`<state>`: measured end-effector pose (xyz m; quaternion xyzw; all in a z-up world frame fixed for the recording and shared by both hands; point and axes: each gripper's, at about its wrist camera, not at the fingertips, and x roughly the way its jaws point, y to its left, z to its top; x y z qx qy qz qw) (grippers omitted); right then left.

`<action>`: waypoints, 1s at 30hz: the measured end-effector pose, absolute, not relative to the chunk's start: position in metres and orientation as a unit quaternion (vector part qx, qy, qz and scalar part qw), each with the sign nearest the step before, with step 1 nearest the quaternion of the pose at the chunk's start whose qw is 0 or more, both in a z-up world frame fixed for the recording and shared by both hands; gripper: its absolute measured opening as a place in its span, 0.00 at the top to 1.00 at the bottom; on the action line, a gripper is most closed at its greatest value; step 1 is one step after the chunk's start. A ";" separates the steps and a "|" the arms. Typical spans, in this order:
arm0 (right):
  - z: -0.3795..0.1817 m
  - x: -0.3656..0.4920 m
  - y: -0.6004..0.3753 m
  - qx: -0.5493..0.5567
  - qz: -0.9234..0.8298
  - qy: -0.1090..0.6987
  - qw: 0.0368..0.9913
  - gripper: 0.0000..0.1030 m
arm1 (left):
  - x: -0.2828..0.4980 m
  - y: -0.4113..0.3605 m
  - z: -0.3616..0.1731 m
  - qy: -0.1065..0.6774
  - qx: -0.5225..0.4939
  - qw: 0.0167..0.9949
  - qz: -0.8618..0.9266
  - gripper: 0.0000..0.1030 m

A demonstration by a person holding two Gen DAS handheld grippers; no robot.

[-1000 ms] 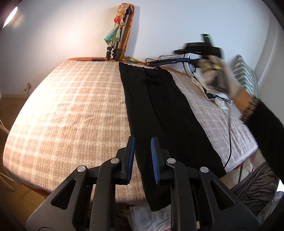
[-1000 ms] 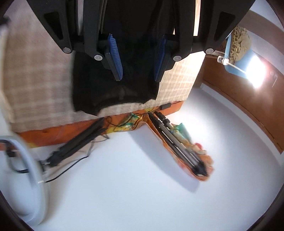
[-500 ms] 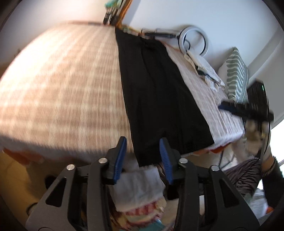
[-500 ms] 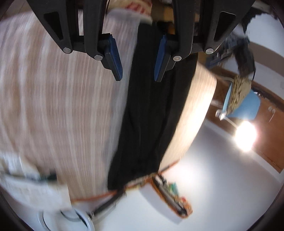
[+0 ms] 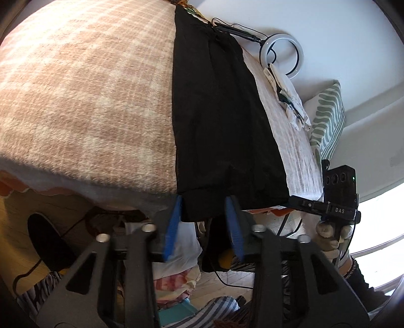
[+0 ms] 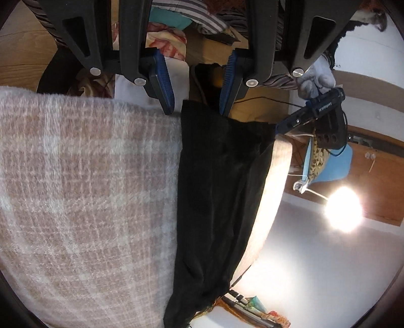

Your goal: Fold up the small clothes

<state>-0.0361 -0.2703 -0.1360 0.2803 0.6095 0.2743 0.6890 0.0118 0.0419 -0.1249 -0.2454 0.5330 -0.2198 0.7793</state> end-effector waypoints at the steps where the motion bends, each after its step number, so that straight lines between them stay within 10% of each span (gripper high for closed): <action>1: -0.137 -0.037 -0.269 0.283 0.277 0.612 0.684 0.78 | 0.012 0.039 -0.124 0.533 -0.234 0.783 -0.220 0.89; 4: -0.133 -0.038 -0.264 0.269 0.278 0.610 0.692 1.00 | 0.009 0.033 -0.119 0.524 -0.209 0.795 -0.224 0.97; 30: -0.120 -0.052 -0.266 0.270 0.272 0.584 0.716 1.00 | 0.016 0.036 -0.107 0.509 -0.176 0.816 -0.212 0.98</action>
